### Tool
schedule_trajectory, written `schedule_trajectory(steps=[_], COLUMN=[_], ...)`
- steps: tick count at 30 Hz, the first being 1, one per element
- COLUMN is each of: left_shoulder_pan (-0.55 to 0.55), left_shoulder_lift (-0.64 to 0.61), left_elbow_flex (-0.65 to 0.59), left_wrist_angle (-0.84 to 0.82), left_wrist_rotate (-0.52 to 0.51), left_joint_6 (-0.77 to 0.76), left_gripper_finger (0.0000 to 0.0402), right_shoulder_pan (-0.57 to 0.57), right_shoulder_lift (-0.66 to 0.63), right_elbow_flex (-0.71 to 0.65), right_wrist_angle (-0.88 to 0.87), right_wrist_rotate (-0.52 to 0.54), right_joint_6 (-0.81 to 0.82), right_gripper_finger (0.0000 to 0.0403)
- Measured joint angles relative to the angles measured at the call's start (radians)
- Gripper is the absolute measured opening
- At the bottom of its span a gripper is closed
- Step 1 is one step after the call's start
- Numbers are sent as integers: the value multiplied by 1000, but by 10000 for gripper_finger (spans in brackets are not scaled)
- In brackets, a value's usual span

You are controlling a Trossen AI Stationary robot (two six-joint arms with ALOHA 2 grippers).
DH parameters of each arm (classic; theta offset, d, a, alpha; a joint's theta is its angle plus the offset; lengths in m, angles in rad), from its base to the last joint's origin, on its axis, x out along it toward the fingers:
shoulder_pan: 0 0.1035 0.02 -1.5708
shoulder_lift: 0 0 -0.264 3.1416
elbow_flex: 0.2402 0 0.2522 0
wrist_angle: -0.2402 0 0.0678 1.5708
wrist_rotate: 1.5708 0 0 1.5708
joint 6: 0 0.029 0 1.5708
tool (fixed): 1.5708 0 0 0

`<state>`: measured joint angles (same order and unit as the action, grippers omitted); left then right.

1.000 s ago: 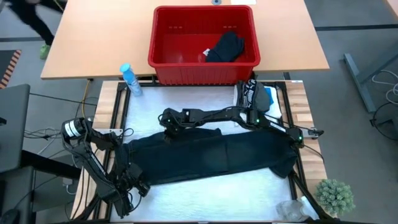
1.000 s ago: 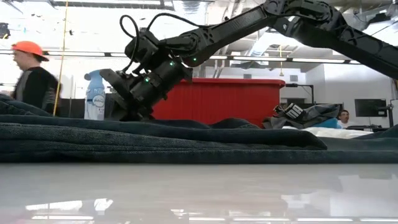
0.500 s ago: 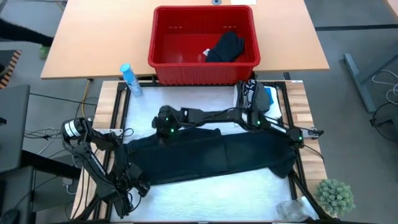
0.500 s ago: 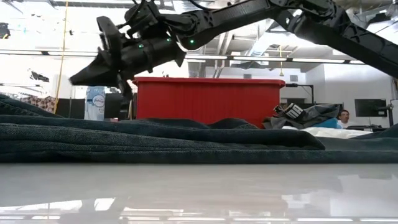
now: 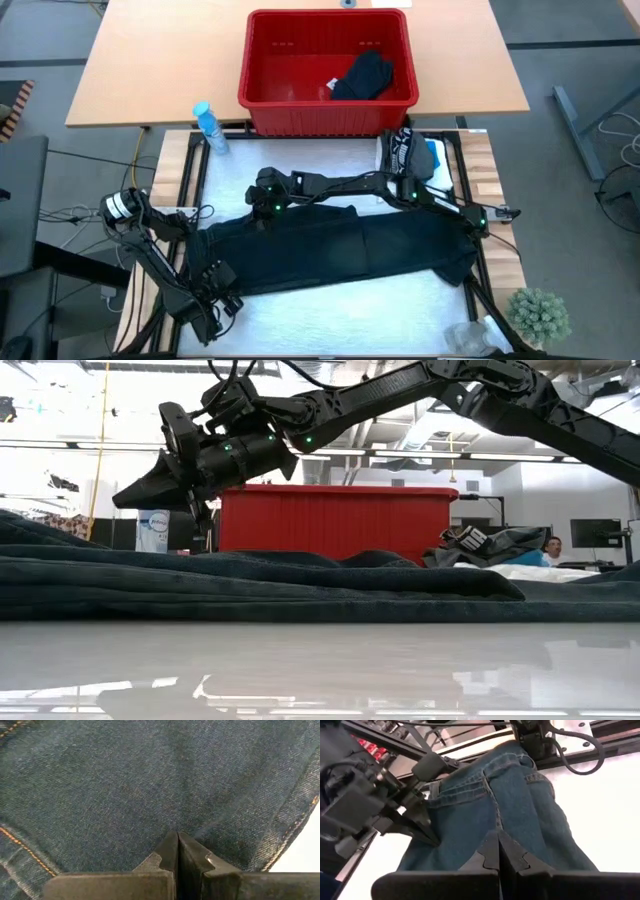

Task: Fold laundry
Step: Fold the blue pants

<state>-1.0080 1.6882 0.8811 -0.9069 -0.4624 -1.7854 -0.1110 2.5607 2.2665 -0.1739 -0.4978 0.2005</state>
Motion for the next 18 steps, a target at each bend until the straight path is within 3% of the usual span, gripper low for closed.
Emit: schedule_trajectory(steps=[8,18], left_shoulder_pan=[27,81], left_shoulder_lift=[0,1], left_elbow_flex=[-2,-2], left_wrist_angle=[-2,-49], left_wrist_rotate=[-29,-12], left_joint_6=[94,261], left_gripper_finger=[0,0], right_shoulder_pan=[0,7], right_shoulder_lift=[0,53], right_elbow_flex=[0,0], right_wrist_angle=[-31,-52], right_wrist_rotate=[-60,-11], right_joint_6=[-33,-45], right_gripper_finger=[16,16])
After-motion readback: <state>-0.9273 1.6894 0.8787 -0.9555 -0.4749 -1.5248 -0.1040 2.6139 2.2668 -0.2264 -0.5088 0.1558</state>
